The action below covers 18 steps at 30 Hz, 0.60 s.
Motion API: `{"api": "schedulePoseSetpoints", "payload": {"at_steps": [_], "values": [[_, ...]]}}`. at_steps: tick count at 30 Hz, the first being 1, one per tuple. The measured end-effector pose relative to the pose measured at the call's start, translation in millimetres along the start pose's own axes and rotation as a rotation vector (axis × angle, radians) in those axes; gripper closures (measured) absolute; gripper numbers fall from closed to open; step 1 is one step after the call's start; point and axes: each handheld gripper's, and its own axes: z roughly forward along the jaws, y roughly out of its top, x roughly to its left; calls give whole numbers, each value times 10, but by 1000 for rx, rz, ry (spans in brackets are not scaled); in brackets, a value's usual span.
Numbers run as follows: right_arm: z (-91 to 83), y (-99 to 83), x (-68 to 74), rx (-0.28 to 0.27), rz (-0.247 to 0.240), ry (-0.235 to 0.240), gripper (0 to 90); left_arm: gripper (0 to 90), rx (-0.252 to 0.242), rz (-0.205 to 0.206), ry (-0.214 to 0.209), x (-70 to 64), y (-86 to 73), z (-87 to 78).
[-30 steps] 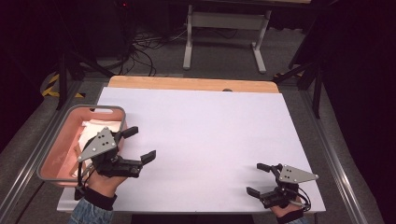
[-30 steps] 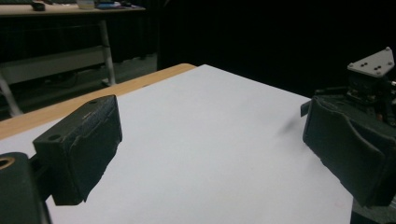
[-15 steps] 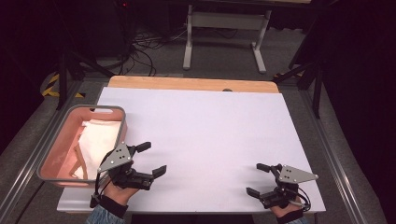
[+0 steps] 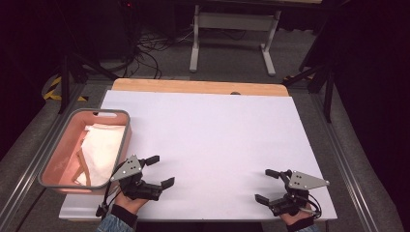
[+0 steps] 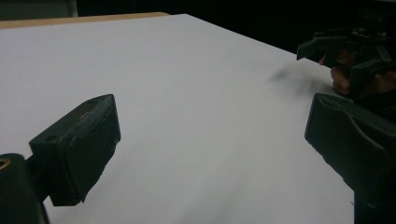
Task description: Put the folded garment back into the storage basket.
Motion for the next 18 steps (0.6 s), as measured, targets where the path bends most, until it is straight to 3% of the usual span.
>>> {"api": "schedulePoseSetpoints", "payload": {"at_steps": [3,7,11,18], "values": [[3,-1,-1,2,0,2,39,39,7,-8,11,15,-54,14],[9,-5,-3,3,2,5,39,32,10,19,23,-4,-68,9],[15,-9,-5,6,1,7,38,21,47,67,33,-48,-77,61],[19,-10,-7,7,2,3,36,1,51,60,39,-46,-77,67]]}}
